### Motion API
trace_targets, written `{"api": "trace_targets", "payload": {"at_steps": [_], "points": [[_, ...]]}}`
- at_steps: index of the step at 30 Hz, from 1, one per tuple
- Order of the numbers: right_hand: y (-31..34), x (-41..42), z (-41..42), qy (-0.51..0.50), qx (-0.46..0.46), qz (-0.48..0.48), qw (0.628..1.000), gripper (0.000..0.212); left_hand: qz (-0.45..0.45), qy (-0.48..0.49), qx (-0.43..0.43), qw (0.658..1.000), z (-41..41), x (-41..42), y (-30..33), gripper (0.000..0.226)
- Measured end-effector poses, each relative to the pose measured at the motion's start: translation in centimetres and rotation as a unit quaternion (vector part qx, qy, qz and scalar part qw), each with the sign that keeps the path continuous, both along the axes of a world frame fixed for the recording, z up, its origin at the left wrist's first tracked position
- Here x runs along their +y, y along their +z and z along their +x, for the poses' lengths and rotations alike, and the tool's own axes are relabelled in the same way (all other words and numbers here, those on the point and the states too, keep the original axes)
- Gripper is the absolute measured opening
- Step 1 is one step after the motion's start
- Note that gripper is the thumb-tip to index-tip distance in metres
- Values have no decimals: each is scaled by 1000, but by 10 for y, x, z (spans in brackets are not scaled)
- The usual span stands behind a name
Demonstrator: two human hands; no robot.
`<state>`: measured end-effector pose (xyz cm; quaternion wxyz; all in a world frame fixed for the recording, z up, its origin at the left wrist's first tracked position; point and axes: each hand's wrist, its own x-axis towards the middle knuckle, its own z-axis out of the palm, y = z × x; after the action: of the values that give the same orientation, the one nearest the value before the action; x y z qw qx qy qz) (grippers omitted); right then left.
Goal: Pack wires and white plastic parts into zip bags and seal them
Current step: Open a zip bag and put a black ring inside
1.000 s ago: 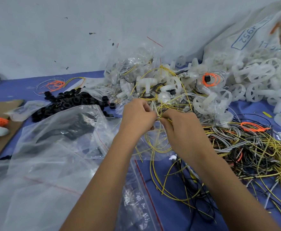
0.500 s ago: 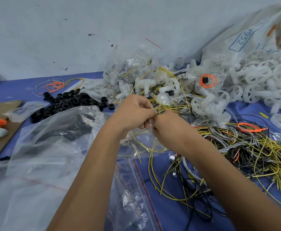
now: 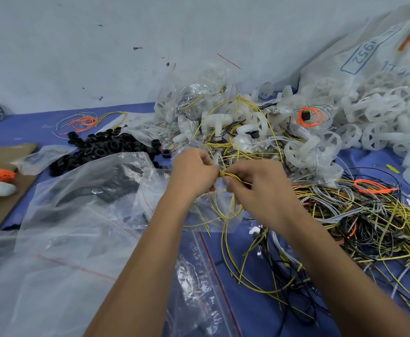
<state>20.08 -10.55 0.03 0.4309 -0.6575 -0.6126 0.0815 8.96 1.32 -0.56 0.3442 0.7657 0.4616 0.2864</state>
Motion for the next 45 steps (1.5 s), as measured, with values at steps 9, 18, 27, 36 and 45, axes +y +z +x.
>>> {"api": "trace_targets", "payload": {"at_steps": [9,18,27,36,45], "points": [[3,25,0,40,-91,-77,992,25,-55,-116,-90,988,-9,-10,31,14],[-3,35,14,234,476,-211,821,28,-98,-107,-120,982,-2,-19,39,21],[-6,38,4,214,345,-204,891,38,-221,-146,-186,946,-7,-14,44,19],[-10,27,18,-18,64,-104,992,30,-182,-31,-125,975,-2,-2,6,18],[-6,-10,27,-19,-32,-309,950,16,-122,-8,-104,987,7,0,-12,19]]}}
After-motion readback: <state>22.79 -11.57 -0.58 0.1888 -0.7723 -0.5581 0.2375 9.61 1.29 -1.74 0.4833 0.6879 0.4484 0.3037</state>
